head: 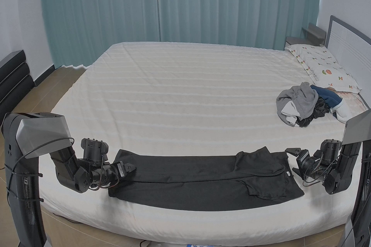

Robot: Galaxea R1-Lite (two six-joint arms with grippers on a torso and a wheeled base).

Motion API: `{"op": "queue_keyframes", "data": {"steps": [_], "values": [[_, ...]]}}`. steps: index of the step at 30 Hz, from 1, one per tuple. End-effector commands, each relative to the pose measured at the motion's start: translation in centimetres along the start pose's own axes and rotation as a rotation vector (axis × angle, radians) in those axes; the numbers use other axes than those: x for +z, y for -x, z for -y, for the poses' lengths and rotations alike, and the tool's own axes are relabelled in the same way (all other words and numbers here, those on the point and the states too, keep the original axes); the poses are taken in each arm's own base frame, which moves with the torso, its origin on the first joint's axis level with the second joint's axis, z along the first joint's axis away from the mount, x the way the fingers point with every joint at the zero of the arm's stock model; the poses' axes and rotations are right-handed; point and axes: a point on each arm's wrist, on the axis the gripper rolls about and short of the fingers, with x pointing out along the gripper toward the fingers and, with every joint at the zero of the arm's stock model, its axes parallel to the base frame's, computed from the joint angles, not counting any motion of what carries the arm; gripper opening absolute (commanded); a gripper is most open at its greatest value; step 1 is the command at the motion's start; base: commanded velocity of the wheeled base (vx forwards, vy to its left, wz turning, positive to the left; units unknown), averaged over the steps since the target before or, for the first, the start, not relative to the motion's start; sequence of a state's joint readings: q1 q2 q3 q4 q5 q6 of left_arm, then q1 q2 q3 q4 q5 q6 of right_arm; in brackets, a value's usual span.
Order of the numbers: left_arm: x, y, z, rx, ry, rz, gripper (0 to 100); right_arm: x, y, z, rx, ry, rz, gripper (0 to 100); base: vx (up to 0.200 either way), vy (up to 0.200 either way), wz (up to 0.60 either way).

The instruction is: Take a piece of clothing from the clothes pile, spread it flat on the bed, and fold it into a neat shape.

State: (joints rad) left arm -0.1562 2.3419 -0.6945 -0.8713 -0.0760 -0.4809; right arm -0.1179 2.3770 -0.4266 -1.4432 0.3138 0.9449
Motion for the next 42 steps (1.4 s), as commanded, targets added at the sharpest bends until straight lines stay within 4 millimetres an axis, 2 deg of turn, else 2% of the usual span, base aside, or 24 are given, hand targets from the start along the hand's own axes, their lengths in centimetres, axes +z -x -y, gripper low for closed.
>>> {"op": "queue_keyframes", "data": {"steps": [1, 12, 25, 26, 33, 42], "values": [[-0.1, -0.1, 0.1, -0.018, -0.003, 0.016, 100, 0.0, 0.0, 0.1, -0.001, -0.001, -0.001, 100, 0.0, 0.0, 0.0], [-0.4, 1.0, 1.5, -0.057, -0.031, 0.042, 100, 0.0, 0.0, 0.1, -0.001, 0.001, -0.001, 100, 0.0, 0.0, 0.0], [-0.8, 0.8, 1.2, -0.048, -0.036, 0.022, 100, 0.0, 0.0, 0.0, 0.0, 0.003, -0.001, 100, 0.0, 0.0, 0.0], [-0.9, 0.8, 1.2, -0.048, -0.034, 0.021, 0, 0.0, 0.0, 0.0, 0.0, 0.003, -0.001, 100, 0.0, 0.0, 0.0], [-1.7, 1.2, 1.5, -0.053, -0.042, 0.001, 0, 0.0, 0.0, 0.1, 0.0, 0.005, -0.001, 100, 0.0, 0.0, 0.0], [-0.2, 1.9, 1.5, -0.053, -0.011, 0.056, 0, 0.0, 0.0, 0.1, 0.0, 0.005, -0.001, 100, 0.0, 0.0, 0.0]]}}
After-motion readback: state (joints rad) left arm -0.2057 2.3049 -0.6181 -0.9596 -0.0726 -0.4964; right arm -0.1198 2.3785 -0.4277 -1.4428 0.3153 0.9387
